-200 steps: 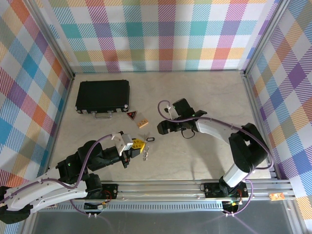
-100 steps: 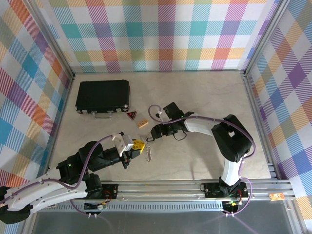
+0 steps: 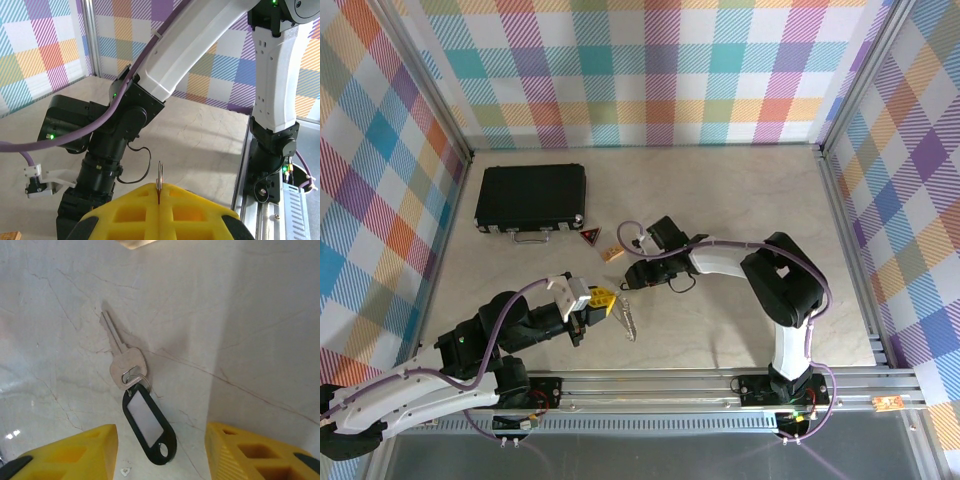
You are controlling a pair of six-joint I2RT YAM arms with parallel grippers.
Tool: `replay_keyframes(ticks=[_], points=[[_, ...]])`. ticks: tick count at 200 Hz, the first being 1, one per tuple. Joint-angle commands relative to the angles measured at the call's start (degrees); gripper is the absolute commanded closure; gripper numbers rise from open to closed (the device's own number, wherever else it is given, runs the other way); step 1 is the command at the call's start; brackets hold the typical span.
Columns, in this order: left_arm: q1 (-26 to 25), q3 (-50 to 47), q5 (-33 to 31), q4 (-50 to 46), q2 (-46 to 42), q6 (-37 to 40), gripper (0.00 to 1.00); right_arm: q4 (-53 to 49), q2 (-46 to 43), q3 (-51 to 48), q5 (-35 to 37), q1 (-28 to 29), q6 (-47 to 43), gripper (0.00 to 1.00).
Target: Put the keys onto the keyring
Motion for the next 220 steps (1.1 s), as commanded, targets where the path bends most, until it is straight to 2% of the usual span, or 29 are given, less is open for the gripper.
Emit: replay_keyframes(ticks=[1,62,145,179,220], points=[[0.40,-0.38,-0.93,2.58,-0.73,-0.69,1.00,1.50,1.13,0.90,-2.22,0.50,0.98,0.55],[0.36,-0.46,-0.78,2.85,-0.79,-0.70,1.00,1.57,0.85,0.19,-2.41,0.87,1.08,0.64],[0.39,-0.38,-0.69,2.61,-0.97,-0.93,1.00,0.98,1.16,0.10,-1.70,1.38,0.54,0.71],[0.36,-0.38,-0.66,2.69,-1.26,-0.91,1.00,0.89,1.29,0.03,-1.62,1.63,0.46,0.71],[0.36,-0.38,-0.52,2.63,-1.23,-0.88,1.00,0.55,2.12,0.18,-1.26,1.73,0.64,0.64]])
